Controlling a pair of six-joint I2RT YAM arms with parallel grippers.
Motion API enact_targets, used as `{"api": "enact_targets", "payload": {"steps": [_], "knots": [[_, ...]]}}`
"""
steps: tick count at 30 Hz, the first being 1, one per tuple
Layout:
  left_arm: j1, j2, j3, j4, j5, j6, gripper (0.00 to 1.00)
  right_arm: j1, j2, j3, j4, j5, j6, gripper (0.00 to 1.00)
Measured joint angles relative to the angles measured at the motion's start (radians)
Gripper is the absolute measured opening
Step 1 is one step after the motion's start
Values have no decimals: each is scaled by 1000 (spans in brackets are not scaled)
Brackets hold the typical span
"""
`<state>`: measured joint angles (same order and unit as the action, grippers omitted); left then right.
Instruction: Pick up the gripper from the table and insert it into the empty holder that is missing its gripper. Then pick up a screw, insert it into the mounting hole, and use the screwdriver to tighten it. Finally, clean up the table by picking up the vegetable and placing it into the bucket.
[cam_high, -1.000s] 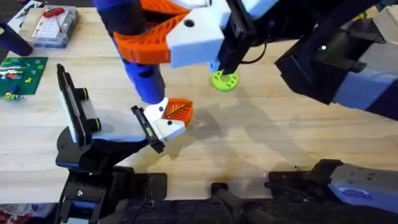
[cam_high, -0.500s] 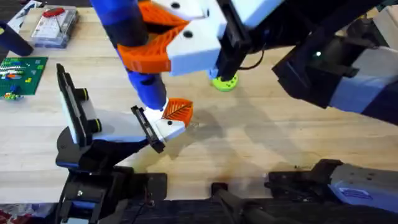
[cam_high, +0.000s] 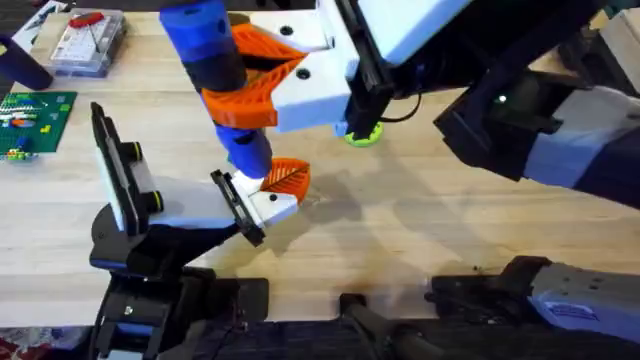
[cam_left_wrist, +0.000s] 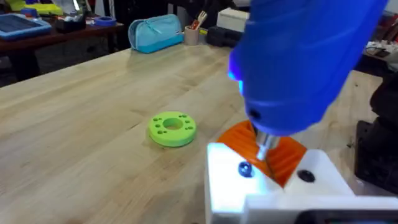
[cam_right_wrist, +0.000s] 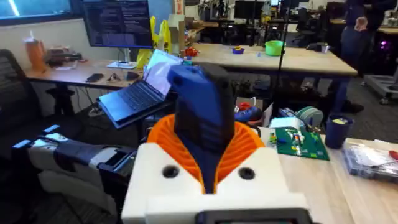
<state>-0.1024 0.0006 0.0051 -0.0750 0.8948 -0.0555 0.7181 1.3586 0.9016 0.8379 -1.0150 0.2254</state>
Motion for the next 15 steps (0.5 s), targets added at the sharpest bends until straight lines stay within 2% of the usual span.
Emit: {"api": "enact_targets", "payload": {"steps": [15], "knots": [[0,0,0,0,0,0,13,0,11,0,0,11,-40,47]]}}
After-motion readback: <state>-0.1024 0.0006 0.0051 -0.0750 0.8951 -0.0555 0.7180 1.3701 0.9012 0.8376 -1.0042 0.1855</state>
